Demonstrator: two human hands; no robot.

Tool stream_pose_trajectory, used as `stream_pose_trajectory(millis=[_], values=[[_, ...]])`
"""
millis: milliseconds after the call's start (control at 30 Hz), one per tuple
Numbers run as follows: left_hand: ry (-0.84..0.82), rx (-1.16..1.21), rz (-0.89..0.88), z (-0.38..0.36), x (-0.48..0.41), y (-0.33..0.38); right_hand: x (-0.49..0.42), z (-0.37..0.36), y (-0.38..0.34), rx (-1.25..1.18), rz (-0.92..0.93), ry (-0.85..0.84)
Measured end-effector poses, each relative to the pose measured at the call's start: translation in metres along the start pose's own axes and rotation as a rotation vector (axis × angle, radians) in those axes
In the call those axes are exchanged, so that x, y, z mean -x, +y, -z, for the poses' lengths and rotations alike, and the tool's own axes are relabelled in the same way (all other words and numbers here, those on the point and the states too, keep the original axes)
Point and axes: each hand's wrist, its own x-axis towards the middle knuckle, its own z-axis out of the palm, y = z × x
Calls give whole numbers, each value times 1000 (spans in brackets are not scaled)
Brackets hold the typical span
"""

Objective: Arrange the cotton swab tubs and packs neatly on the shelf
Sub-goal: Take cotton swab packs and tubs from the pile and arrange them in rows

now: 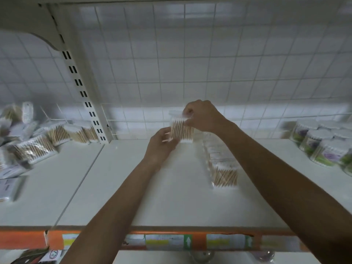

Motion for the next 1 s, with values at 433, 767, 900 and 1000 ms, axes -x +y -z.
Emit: stream_pose_trajectory(millis=[433,767,900,1000], values=[[97,-564,-77,-35,-55,-30,-28,-31,50,281,-4,-76],[139,-647,-64,-46,-62,-42,-32,-34,68,217,-71,-7],[120,-707,-69,-48,-64,-42,-31,-36,73,186,-84,-5],[106,-734,-83,-49,-65,-42,-30,-37,73,176,-85,-3]])
